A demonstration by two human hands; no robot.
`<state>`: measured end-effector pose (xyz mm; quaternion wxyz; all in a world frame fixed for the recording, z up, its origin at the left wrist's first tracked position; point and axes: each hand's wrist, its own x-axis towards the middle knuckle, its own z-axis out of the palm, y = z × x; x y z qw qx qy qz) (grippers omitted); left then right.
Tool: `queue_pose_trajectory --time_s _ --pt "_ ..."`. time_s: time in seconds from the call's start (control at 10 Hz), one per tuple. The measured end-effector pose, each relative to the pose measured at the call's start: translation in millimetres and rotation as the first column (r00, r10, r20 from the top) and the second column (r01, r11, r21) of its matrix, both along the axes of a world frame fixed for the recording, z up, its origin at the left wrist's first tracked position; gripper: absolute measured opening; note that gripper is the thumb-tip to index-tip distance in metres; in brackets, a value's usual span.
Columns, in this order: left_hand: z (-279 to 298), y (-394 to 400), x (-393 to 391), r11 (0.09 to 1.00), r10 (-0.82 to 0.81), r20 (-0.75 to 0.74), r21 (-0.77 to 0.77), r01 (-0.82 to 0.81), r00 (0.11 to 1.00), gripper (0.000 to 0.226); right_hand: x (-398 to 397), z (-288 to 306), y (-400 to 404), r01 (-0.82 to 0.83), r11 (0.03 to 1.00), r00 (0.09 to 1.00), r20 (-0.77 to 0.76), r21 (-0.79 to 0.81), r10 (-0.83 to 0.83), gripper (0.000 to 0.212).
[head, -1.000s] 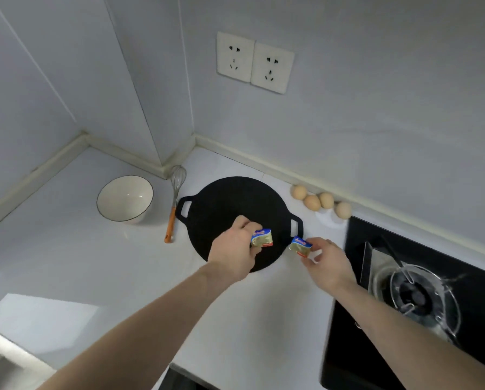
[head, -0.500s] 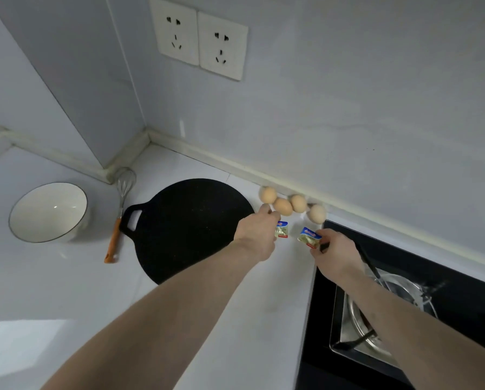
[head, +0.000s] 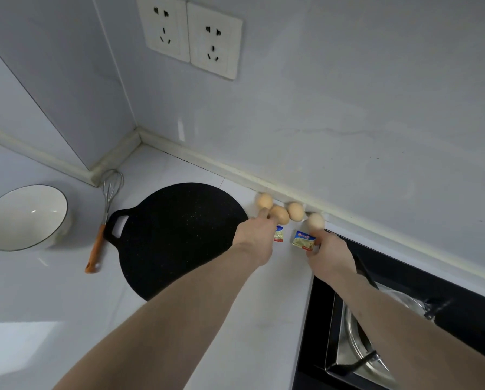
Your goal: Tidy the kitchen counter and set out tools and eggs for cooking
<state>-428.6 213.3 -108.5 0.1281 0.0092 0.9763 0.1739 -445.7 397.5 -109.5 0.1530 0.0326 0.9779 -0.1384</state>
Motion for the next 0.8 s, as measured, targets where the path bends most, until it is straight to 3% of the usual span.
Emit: queue_pose_trajectory --time_s 0.1,0.3,0.6,0.8 --pt "-3 -2 9 0.999 -0.022 -0.053 0.047 0.024 0.998 0.049 4 -1 -1 0.012 1.0 1.0 0.002 0.011 -0.013 0.032" --pt "-18 1 39 0.982 -0.159 -0.153 -0.124 0.14 0.975 0.045 29 -5 -3 -0.054 0.999 0.996 -0.068 0.0 0.054 0.054" --pt "-12 0 50 0.963 -0.204 -0.073 -0.193 0.187 0.976 0.048 40 7 -14 -0.237 0.96 0.97 -0.013 0.149 0.242 0.059" --pt "1 -6 66 0.972 -0.212 -0.116 -0.125 0.197 0.97 0.054 53 13 -15 -0.213 0.977 0.977 0.0 0.014 0.213 0.063"
